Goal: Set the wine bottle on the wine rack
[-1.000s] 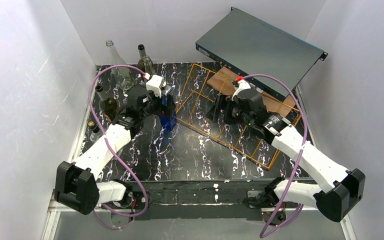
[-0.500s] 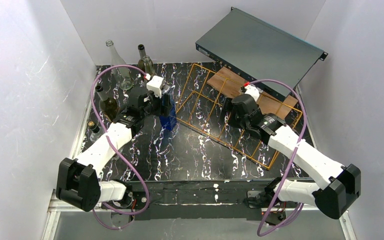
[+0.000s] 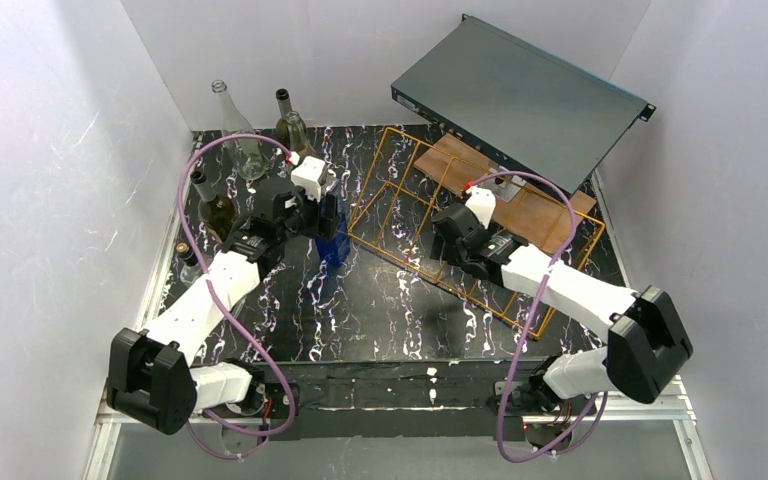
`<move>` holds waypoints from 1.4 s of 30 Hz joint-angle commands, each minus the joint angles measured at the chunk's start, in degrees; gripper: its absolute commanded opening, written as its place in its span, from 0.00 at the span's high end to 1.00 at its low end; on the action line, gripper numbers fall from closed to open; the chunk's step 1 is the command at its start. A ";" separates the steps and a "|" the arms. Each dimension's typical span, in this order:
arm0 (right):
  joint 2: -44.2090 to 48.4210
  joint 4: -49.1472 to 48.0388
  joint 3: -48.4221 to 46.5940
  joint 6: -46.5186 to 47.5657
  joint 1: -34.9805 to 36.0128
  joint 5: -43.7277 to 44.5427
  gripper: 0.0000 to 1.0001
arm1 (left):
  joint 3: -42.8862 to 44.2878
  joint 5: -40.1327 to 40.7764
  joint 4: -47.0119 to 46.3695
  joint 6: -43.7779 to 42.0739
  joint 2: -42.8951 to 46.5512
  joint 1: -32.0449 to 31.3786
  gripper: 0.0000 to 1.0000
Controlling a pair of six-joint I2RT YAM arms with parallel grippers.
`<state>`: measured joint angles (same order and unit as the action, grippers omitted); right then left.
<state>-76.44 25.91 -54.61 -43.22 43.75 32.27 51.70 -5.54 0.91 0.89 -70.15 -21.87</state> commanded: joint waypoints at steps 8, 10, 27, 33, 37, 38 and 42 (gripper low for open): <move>-6.16 -8.61 2.31 -3.98 2.84 8.09 0.35 | 0.33 -0.52 2.33 -2.63 6.36 -0.02 1.00; -6.78 -9.15 3.04 -4.83 3.41 8.79 0.37 | 0.20 -0.45 2.54 -2.65 7.06 -0.02 1.00; -12.76 -17.54 9.89 -6.47 9.26 15.15 0.72 | -1.11 2.71 2.39 -3.15 11.45 -0.02 1.00; -11.20 -18.79 13.01 -6.61 12.37 17.52 0.84 | -1.46 4.70 2.54 -3.35 12.82 -0.02 1.00; -9.50 -18.29 14.80 -7.80 13.86 18.17 0.94 | -1.79 4.75 2.29 -3.35 13.55 -0.02 1.00; -9.12 -18.04 15.17 -8.60 14.05 18.18 0.96 | -1.72 4.75 2.33 -3.40 13.69 -0.03 1.00; -7.92 -18.33 17.08 -10.14 14.72 17.12 0.99 | -1.87 7.39 2.43 -3.35 14.04 -0.04 1.00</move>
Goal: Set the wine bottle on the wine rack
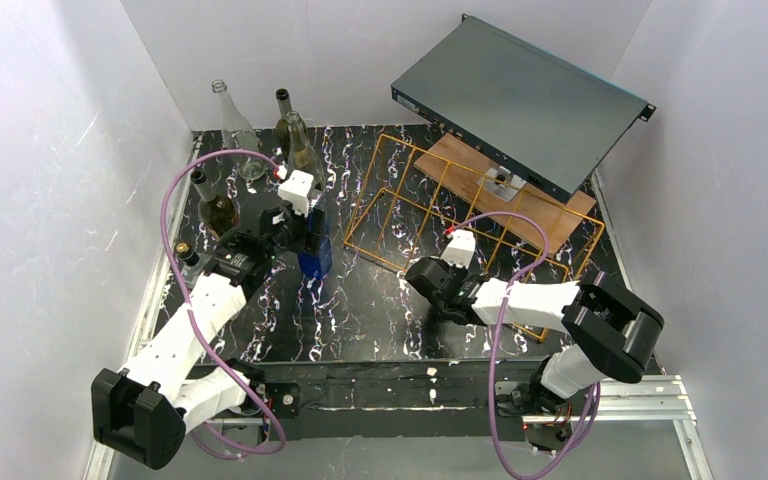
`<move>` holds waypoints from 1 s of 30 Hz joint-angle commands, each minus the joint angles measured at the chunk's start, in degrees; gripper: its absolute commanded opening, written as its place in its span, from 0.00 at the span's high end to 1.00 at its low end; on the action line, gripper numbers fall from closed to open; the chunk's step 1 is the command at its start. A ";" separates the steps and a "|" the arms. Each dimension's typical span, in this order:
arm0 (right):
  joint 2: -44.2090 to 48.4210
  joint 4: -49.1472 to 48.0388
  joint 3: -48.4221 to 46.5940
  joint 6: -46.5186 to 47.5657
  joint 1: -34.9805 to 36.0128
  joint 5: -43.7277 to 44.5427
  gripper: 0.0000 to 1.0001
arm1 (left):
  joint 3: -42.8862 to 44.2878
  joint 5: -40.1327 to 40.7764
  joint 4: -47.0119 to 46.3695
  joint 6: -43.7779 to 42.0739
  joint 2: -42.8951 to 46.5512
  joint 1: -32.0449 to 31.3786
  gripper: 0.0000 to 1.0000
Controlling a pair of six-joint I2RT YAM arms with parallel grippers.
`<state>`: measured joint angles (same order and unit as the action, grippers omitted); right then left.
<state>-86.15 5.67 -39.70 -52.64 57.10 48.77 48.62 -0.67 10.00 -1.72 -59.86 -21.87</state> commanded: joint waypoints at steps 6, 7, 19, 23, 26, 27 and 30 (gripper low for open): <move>3.34 4.31 2.79 -3.05 3.78 0.43 0.99 | 0.95 3.36 -6.90 -0.75 4.38 -0.02 1.00; 3.72 4.91 3.05 -3.95 4.40 0.59 0.99 | 0.95 3.39 -6.87 -0.75 4.33 -0.04 1.00; 5.45 10.15 2.80 -8.76 9.34 3.36 0.93 | 0.90 3.37 -6.71 -0.57 4.26 -0.02 1.00; 6.29 10.07 0.97 -2.86 9.30 3.25 0.72 | 1.07 3.76 -6.31 -2.00 4.77 -0.02 1.00; 6.78 10.06 -0.96 1.90 9.34 1.24 0.59 | 3.02 5.40 -3.75 -4.04 5.22 -0.03 1.00; 7.01 10.40 -1.78 3.27 9.34 0.69 0.57 | 3.58 5.55 -2.66 -4.61 5.45 -0.02 1.00; 7.89 11.43 -3.74 5.99 9.34 -0.34 0.55 | 5.60 5.82 1.02 -5.10 6.26 -0.02 1.00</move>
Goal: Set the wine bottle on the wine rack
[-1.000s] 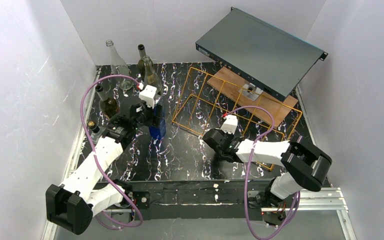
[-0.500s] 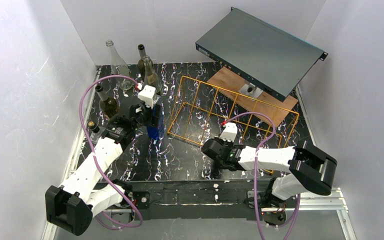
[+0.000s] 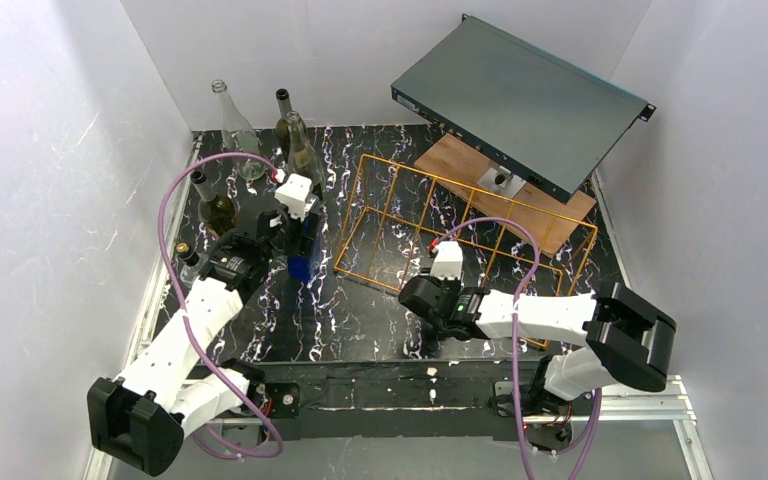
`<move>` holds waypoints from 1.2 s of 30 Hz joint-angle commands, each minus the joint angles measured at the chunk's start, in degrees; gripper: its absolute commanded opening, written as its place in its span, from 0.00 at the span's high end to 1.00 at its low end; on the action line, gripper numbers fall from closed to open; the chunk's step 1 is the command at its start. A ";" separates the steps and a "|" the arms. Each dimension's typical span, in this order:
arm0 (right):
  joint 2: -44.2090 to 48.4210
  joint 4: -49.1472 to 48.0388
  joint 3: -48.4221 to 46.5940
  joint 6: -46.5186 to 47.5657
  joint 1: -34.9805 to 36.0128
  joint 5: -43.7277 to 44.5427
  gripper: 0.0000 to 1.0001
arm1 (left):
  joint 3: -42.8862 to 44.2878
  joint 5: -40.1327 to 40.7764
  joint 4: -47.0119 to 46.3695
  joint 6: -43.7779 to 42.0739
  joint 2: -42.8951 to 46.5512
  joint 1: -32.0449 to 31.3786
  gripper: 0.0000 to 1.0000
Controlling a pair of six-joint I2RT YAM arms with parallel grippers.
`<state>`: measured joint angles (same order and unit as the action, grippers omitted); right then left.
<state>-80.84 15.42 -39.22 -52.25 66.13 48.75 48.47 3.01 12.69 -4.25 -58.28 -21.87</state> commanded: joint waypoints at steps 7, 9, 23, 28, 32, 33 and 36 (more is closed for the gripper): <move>5.01 2.37 -6.78 11.29 0.23 0.14 0.43 | 16.19 -0.93 10.72 1.29 2.47 -0.02 1.00; 5.97 1.58 -5.67 10.64 -0.05 0.98 0.43 | 19.01 -2.92 13.42 3.63 0.65 -0.02 1.00; 8.86 -2.39 -1.36 6.71 -4.75 -0.37 0.36 | 30.38 -9.71 19.41 9.03 -11.19 -1.96 1.00; 5.96 -3.23 -1.93 6.02 -5.89 -0.24 0.37 | 31.74 -9.25 20.01 9.24 -14.39 -3.26 1.00; 3.86 -4.48 -2.46 6.09 -6.49 -1.09 0.38 | 33.84 -8.53 20.24 8.91 -16.69 -4.51 1.00; 3.31 -5.00 -2.37 6.07 -6.58 -1.33 0.38 | 34.34 -8.34 20.27 8.93 -17.30 -4.76 1.00; 1.81 -5.84 -2.44 5.64 -6.80 -1.83 0.43 | 35.56 -7.33 20.31 8.58 -19.39 -5.76 1.00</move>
<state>-77.65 12.95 -41.34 -45.32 59.68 46.70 78.74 -4.93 37.39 4.32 -78.02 -26.41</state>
